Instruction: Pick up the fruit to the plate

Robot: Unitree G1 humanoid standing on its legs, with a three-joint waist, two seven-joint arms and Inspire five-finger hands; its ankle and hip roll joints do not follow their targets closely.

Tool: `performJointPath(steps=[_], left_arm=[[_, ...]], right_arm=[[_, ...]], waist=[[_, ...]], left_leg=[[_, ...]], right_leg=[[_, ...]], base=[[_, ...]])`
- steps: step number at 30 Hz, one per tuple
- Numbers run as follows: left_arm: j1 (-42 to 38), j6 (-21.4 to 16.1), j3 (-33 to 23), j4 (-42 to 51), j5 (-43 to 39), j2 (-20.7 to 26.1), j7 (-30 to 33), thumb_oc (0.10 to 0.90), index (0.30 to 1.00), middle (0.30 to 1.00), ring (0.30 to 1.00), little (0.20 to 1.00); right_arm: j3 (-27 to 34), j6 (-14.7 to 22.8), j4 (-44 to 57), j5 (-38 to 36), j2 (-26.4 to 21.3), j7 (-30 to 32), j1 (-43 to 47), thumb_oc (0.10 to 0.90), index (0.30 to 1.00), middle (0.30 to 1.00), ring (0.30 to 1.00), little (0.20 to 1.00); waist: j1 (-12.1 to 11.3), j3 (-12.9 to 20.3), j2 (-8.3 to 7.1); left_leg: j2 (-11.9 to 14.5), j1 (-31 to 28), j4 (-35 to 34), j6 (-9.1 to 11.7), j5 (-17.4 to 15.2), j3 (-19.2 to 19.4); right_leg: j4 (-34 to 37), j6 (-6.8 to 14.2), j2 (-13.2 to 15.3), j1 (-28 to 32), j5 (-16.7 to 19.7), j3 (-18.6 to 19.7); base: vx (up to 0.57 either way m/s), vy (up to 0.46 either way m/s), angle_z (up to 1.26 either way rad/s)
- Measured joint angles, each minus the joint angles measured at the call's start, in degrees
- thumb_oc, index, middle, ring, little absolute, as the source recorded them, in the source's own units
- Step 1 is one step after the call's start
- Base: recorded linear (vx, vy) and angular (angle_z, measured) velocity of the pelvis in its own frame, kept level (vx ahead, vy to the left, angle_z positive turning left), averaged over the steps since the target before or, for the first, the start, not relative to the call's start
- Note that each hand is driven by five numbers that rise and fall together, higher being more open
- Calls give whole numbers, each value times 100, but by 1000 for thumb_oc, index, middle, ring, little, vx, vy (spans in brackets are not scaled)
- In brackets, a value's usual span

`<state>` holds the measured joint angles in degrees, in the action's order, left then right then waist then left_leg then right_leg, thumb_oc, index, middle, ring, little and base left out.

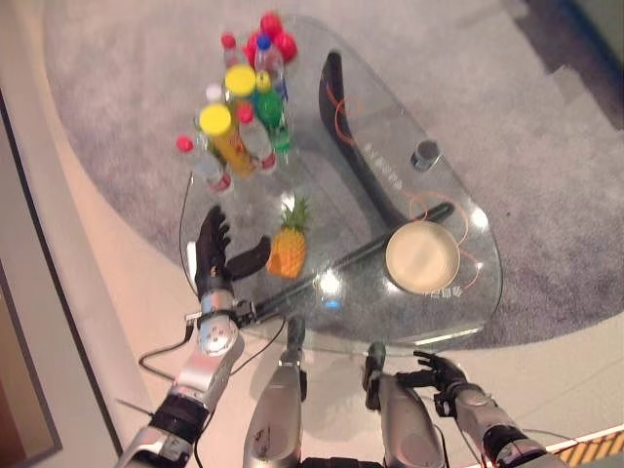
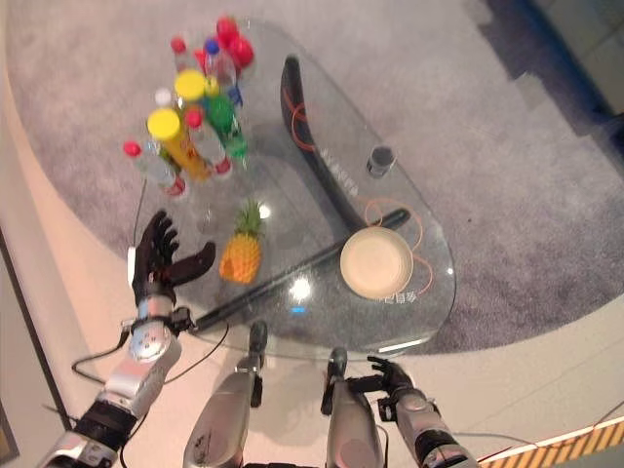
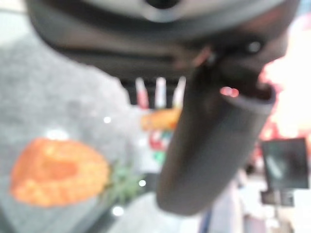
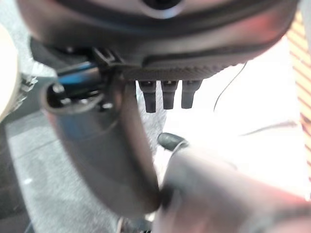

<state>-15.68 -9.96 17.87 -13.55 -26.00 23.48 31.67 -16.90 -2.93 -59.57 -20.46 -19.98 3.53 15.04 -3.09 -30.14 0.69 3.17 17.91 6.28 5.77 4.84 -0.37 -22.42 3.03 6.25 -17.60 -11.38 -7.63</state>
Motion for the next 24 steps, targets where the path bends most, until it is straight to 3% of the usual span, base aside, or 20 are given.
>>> performJointPath(steps=[7,24], left_arm=[[57,316,6,86,-1,-54,-1,800,900,900,900,900],[-77,423,177,106,28,-55,73,800,900,900,900,900]], right_arm=[[-5,2,488,-101,-109,135,-7,800,900,900,900,900],[-139,-34,1217,-372,-226,335,-4,800,900,900,900,900]], waist=[[45,2,-5],[333,5,-23]], left_leg=[[43,593,319,-10,3,-11],[37,1343,592,-15,3,63]], right_leg=[[-662,-183,-10,-762,-181,16],[-1052,-187,-9,-1633,-174,174]], base=[[-1,0,-1],[14,19,-3]])
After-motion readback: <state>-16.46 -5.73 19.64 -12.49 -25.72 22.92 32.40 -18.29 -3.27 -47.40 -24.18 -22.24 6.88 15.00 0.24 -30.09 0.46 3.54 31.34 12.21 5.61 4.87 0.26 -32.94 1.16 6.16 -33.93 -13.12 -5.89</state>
